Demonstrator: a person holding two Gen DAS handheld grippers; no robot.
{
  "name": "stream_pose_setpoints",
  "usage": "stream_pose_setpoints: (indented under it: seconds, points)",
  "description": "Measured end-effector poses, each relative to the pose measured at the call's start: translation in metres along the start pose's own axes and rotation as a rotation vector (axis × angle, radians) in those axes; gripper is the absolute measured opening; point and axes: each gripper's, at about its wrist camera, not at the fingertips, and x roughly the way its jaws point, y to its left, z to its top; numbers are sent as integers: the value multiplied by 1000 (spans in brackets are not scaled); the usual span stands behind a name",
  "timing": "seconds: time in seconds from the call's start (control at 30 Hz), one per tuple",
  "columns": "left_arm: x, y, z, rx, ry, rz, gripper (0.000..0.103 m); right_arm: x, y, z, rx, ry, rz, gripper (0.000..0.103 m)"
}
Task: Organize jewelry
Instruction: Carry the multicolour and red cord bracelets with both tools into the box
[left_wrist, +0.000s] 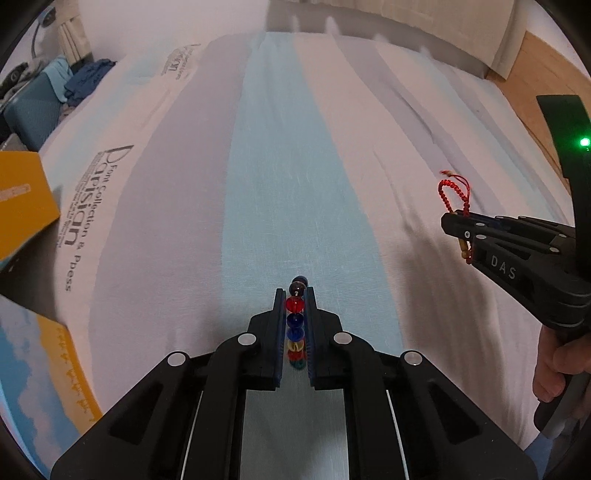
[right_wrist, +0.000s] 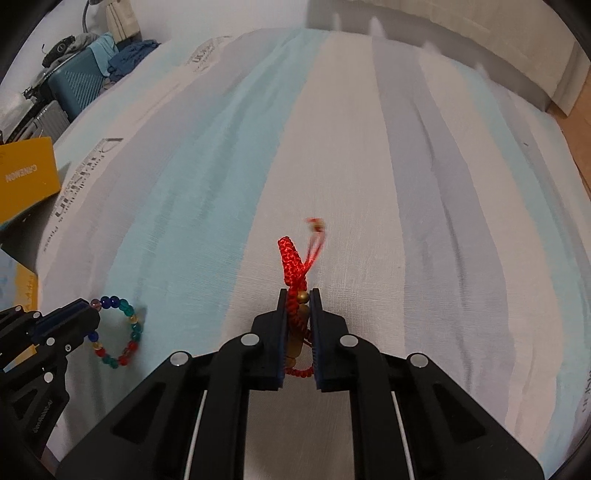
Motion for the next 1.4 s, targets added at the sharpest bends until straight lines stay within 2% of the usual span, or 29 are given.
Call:
stream_pose_setpoints:
  seconds: [0.87, 1.4]
  points:
    - [-75, 0, -15, -13, -83, 20, 8, -74, 15, -15, 7, -78, 20, 10]
    - [-153, 19, -73, -71, -149, 47, 8, -137, 64, -55, -43, -121, 62, 10]
